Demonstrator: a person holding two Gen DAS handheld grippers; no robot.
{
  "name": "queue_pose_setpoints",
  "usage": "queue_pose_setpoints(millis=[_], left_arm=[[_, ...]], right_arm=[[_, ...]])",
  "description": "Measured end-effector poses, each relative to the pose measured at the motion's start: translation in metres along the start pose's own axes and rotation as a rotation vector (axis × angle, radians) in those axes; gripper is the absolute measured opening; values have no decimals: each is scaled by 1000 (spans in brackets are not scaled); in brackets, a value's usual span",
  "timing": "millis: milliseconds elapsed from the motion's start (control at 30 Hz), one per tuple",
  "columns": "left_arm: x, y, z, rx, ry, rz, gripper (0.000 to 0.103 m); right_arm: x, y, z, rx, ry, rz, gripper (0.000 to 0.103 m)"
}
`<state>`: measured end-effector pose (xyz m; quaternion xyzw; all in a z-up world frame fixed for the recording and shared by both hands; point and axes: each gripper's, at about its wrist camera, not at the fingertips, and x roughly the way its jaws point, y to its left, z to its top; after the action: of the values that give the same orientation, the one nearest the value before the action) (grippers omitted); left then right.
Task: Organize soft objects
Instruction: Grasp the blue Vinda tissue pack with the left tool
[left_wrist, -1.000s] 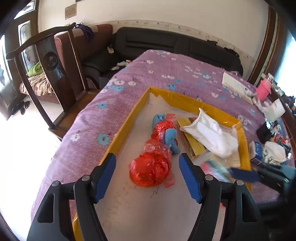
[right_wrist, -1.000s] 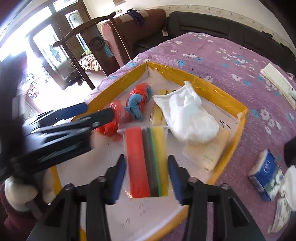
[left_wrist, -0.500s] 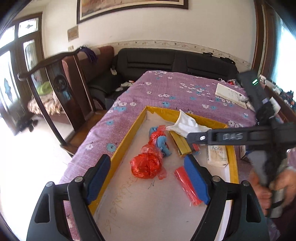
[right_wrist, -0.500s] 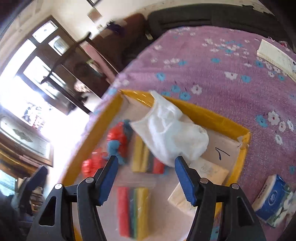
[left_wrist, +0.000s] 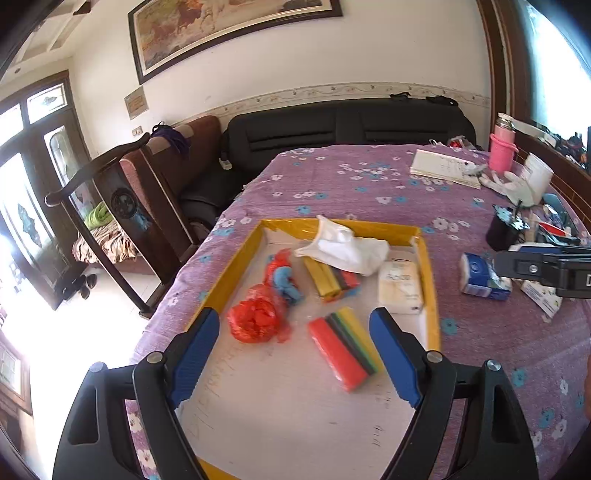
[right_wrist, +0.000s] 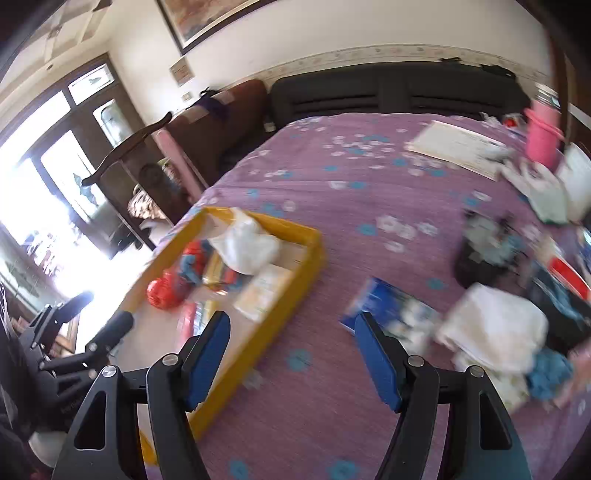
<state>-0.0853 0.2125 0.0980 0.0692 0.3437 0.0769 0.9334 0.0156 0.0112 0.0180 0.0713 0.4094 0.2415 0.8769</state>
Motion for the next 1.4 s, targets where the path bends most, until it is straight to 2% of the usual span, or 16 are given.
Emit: queue_pose_setpoints(millis=[400, 567, 700, 833, 933, 1000, 1067, 1200, 1267, 1300, 1333, 1367, 1400], left_arm=[[-12, -51, 1, 83, 17, -26, 85], [2, -70, 6, 65, 86, -138, 85], [18, -98, 13, 49, 144, -259, 85], [49, -133, 23, 68, 207, -307, 85], [80, -150, 33, 19, 280, -327, 85], [100, -157, 39, -37, 312, -320, 85], [115, -169, 49, -64, 308, -305, 85], [140, -196, 65, -26, 279, -218, 85], [152, -205, 66, 6, 304, -199, 85], [155, -210, 64, 36, 333, -216, 84], [156, -214, 58, 67, 355, -247, 74], [152, -218, 52, 99, 365, -281, 71], [145, -220, 49, 132, 349, -300, 63]], right_arm=[[-49, -95, -37, 151, -62, -75, 75], [-57, -125, -43, 178, -115, -152, 75], [-57, -147, -48, 224, -144, -154, 75], [-58, -159, -52, 258, -170, -145, 75], [-61, -166, -53, 278, -194, -132, 75], [-61, -171, -55, 288, -202, -128, 77], [-58, -176, -56, 301, -194, -121, 77], [-60, -176, -56, 296, -210, -123, 78], [-60, -176, -57, 295, -211, -130, 78], [-60, -176, -57, 297, -210, -131, 78], [-60, -177, -58, 299, -210, -130, 78], [-61, -178, -58, 301, -209, -128, 78], [-61, -178, -58, 302, -209, -126, 78]])
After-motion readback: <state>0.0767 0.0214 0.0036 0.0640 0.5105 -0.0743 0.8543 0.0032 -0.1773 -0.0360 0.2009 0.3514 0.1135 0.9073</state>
